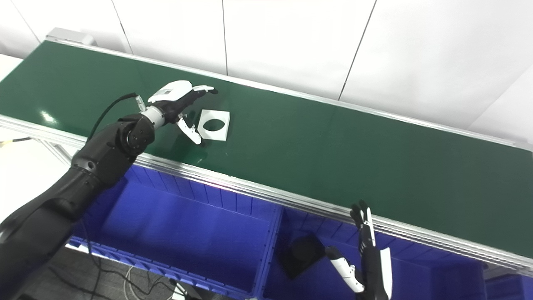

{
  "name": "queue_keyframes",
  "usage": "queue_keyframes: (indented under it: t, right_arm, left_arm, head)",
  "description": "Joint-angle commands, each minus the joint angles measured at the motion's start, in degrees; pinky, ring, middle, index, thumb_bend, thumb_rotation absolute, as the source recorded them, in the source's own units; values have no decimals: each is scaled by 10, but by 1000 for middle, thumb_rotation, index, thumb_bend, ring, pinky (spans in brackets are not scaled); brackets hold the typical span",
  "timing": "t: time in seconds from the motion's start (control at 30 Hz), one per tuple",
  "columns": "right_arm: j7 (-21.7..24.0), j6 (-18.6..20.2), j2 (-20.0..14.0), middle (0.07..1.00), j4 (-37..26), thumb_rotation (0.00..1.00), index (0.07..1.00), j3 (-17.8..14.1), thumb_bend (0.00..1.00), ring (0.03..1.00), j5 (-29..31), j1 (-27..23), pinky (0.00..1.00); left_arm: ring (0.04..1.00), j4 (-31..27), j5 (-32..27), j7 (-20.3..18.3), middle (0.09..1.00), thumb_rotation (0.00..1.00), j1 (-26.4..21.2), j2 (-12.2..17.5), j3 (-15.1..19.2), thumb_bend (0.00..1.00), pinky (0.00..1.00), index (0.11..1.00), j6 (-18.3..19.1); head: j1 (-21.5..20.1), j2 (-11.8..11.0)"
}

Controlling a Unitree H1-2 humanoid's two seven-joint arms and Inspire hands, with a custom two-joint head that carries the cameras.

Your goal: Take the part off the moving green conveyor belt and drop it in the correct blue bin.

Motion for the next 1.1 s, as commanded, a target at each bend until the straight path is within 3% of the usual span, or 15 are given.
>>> queue_keyframes:
  t: [0.0,0.1,0.17,0.23,0.3,0.57,0.67,0.77,0.87,0.93,1.0,1.07]
  right_arm:
    - [2,-29,1,944,-23,764,1000,-6,773,947,0,2,975]
    - [4,-29,2,945,-26,765,1000,-8,772,949,-2,3,974]
    - [5,-29,3,943,-27,772,1000,-9,776,948,-3,3,975]
    - [6,-29,4,940,-28,775,1000,-11,782,948,-3,4,973]
    - [6,-29,4,941,-28,776,1000,-12,779,950,-4,4,975]
    - [11,-29,7,942,-31,782,1000,-16,772,955,-5,4,979]
    - [16,-29,8,942,-34,778,1000,-17,763,957,-2,5,987]
    - [18,-29,8,942,-35,780,1000,-19,757,959,-4,6,989]
    - [21,-29,11,942,-39,774,1000,-21,754,958,-2,7,988]
    - [21,-29,12,939,-39,771,1000,-22,747,958,-4,7,989]
    - [21,-29,15,937,-39,768,1000,-24,748,955,-1,7,988]
    - [23,-29,17,935,-39,759,1000,-25,744,952,3,8,983]
  left_arm:
    - [825,2,-18,14,879,53,-30,-1,6,734,697,851,-23]
    - [812,16,-34,6,861,66,-31,-11,8,734,688,832,-18]
    - [745,33,-57,-2,782,40,-33,-20,13,707,662,800,-32]
    - [642,43,-71,-9,695,71,-35,-26,14,691,570,761,-38]
    - [618,48,-74,-12,678,90,-37,-29,7,685,543,750,-38]
    - [708,65,-61,-4,762,117,-38,-41,-15,701,609,752,-28]
    - [699,75,-46,29,752,93,-38,-45,-25,687,603,739,-43]
    - [610,86,-40,71,664,114,-35,-55,-23,655,544,688,-48]
    - [579,98,-22,116,629,78,-36,-61,-35,626,529,654,-67]
    - [558,105,-3,145,609,63,-36,-62,-48,534,509,529,-78]
    - [531,119,16,177,517,16,-37,-64,-61,523,472,510,-88]
    - [533,128,30,198,501,3,-39,-62,-74,520,477,497,-91]
  head:
    - [0,0]
    - [0,5]
    - [-1,7]
    - [0,8]
    - [-1,9]
    - [-1,12]
    - [-1,15]
    - [-1,15]
    - [-3,17]
    - [-3,18]
    - [-3,18]
    - [-2,18]
